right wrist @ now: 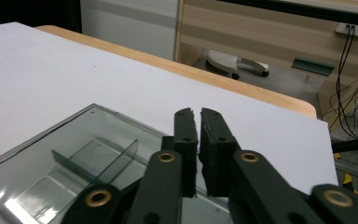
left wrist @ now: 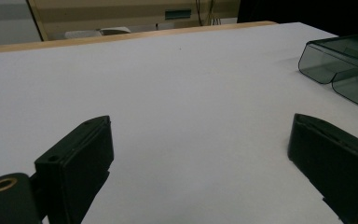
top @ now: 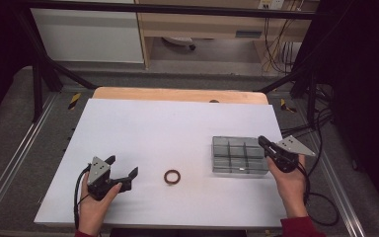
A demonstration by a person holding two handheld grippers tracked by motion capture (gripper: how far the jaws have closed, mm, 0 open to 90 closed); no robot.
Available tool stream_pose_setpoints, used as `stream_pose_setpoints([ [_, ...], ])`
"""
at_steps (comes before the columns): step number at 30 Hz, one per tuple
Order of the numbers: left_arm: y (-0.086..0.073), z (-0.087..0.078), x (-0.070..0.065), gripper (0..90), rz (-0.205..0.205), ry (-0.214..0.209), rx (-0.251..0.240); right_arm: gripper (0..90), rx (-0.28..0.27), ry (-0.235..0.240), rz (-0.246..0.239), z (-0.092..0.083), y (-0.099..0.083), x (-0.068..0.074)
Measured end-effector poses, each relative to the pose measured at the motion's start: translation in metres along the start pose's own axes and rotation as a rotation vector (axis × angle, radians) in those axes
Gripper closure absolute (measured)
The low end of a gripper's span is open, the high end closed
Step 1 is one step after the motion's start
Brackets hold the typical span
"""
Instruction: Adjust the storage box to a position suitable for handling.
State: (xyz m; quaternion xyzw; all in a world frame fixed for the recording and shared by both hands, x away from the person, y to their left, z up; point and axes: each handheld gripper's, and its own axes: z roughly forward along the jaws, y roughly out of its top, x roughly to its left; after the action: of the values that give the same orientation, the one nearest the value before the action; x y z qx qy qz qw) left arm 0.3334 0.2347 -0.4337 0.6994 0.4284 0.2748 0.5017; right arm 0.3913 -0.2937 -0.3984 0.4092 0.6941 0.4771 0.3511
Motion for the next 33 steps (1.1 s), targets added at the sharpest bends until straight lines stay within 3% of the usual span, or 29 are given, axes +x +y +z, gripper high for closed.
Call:
stream_pose_setpoints([
  [15, -0.002, 0.002, 0.001, 7.1, -0.019, 0.004, 0.014, 90.0, 0.031, -0.038, 0.056, 0.028, -0.005, -0.043],
  [25, -0.003, 0.002, 0.002, 7.1, -0.035, -0.001, 0.027, 90.0, 0.061, -0.059, 0.089, 0.041, -0.014, -0.062],
  [33, -0.003, 0.002, 0.001, 7.1, -0.034, -0.002, 0.027, 90.0, 0.11, -0.052, 0.09, 0.046, -0.023, -0.066],
])
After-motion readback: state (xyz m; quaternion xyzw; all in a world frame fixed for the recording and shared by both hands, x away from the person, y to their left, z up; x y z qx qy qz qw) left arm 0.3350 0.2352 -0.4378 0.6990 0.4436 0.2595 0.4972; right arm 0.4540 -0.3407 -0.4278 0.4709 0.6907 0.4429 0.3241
